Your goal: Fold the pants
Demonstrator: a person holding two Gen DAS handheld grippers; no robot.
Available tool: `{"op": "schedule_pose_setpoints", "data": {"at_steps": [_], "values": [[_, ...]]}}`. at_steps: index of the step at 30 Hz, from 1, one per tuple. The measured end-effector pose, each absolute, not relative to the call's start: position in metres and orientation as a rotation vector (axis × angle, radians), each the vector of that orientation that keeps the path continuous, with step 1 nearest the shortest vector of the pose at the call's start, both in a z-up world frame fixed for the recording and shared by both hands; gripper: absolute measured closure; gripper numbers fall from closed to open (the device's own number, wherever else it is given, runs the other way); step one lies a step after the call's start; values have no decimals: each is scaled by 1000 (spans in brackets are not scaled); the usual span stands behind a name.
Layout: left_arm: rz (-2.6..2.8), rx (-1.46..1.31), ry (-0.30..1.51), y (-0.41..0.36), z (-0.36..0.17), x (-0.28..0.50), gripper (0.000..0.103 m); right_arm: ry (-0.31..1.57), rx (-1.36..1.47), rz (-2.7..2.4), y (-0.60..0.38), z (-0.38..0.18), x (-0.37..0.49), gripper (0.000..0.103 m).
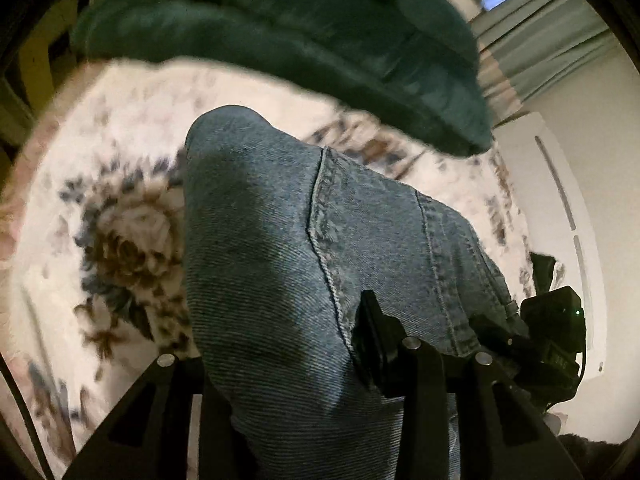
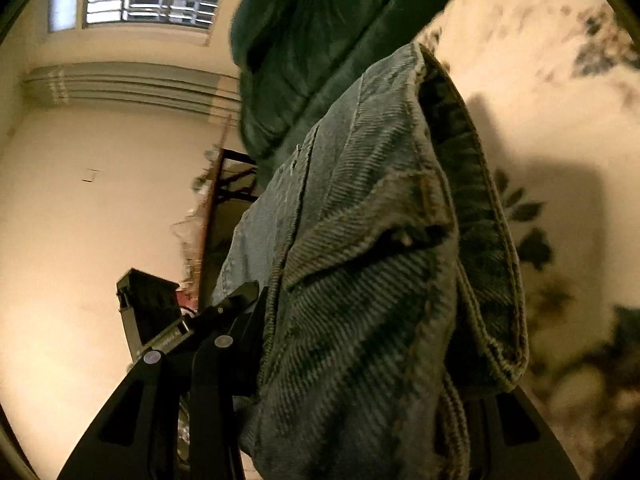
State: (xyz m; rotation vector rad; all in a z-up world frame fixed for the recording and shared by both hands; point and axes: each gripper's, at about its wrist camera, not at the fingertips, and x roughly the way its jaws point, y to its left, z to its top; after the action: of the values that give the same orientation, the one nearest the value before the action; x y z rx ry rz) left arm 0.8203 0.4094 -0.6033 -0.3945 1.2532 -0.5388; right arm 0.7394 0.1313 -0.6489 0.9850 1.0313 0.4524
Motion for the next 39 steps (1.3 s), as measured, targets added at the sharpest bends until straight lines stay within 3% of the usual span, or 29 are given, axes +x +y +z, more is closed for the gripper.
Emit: {"op": "schedule_pose_setpoints", "data": {"at_steps": [2, 5, 9, 10, 13, 14, 18, 20, 22, 28, 39], "values": [[-531, -371, 1309, 412, -637, 822, 65, 1078, 982, 411, 141, -677, 746, 58], [-522, -393, 1327, 419, -665, 812, 50, 1165, 925, 361, 154, -711, 747, 58], [-427, -405, 1310, 419, -654, 800, 45, 1211, 939, 362, 148, -727, 748, 55], [-391, -393, 1309, 416, -647, 796, 45, 1240, 941, 361, 148, -725, 752, 52], [-232, -356, 1305, 406, -616, 774, 45, 1337, 850, 354, 147, -705, 759, 27], [-189, -332, 1297, 403, -605, 766, 45, 1350, 787, 343, 148, -694, 757, 15], [-34, -274, 1234, 390, -551, 715, 18, 1360, 452, 261, 144, -628, 730, 14], [-7, -278, 1193, 381, -517, 688, 15, 1323, 361, 229, 132, -589, 716, 13], [18, -266, 1163, 366, -482, 661, 2, 1283, 271, 198, 127, -552, 707, 11], [87, -202, 1085, 297, -381, 589, 2, 1166, 52, 121, 70, -438, 626, 7], [192, -144, 974, 184, -227, 454, 2, 1015, -28, 217, -12, -239, 502, 7]]}}
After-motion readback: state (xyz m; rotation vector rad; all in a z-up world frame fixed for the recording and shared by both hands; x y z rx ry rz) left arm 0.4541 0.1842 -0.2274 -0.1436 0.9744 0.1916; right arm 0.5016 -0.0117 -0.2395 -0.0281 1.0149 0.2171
